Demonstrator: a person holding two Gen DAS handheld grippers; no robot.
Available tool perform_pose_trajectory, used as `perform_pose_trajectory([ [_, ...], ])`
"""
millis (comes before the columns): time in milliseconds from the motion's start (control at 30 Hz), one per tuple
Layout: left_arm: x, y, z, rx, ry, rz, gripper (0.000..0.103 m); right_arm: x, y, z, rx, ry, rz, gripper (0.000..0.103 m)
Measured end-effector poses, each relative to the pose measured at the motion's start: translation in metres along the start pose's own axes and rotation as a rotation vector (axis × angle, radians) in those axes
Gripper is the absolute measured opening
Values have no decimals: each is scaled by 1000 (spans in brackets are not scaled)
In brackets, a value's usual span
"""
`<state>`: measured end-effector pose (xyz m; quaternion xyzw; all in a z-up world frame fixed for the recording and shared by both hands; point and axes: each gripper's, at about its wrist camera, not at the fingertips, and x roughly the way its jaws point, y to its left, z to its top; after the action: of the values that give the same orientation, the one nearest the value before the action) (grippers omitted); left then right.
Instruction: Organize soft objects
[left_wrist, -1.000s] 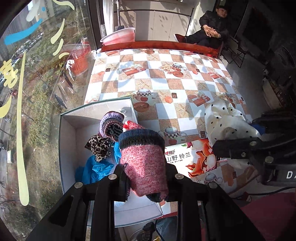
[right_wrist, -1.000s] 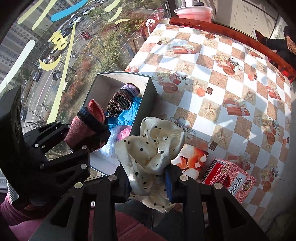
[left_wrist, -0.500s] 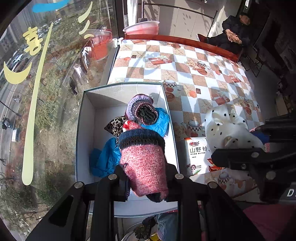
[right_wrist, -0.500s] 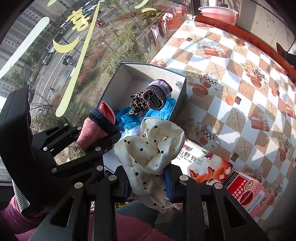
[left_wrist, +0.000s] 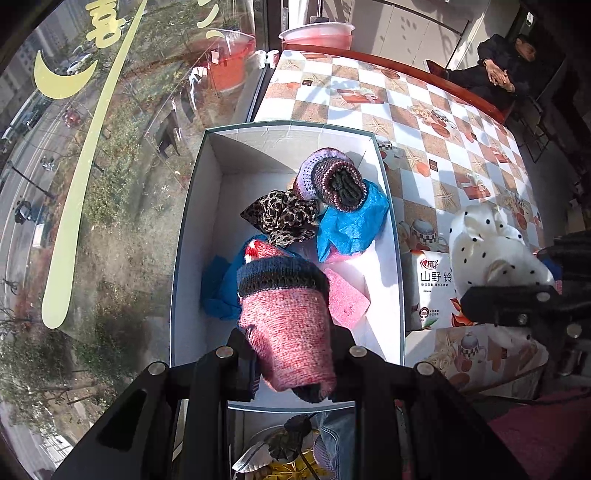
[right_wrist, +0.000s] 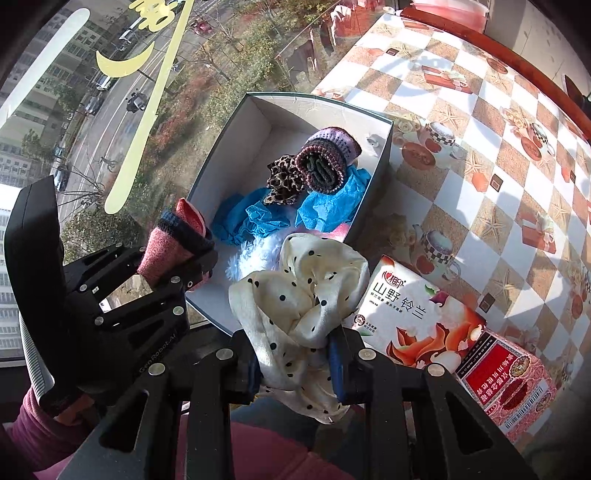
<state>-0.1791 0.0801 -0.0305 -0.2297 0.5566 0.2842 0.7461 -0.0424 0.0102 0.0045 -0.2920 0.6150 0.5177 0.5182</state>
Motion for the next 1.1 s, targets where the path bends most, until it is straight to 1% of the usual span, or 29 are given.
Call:
perform_pose_trajectory([
  [300, 5, 8, -4, -27, 16, 10, 28, 10, 15, 7, -58, 11, -17, 29],
  [667, 12, 11, -3, -38, 41, 4, 28, 15, 21, 19, -62, -1, -18, 29],
  [933, 13, 15, -4, -42, 37, 5, 32, 27, 30, 34, -77, 8, -17, 29],
  [967, 13, 15, -4, -42, 37, 5, 35, 28, 31, 35, -77, 8, -17, 29],
  [1033, 12, 16, -3, -41, 29, 7, 48, 30, 32, 37, -78, 10, -12, 29],
  [1067, 11, 16, -2, -39, 22, 10, 64, 31, 32, 38, -79, 17, -2, 32],
  [1100, 11, 15, -2, -33, 18, 12, 83, 32, 32, 38, -80, 24, 2, 46],
])
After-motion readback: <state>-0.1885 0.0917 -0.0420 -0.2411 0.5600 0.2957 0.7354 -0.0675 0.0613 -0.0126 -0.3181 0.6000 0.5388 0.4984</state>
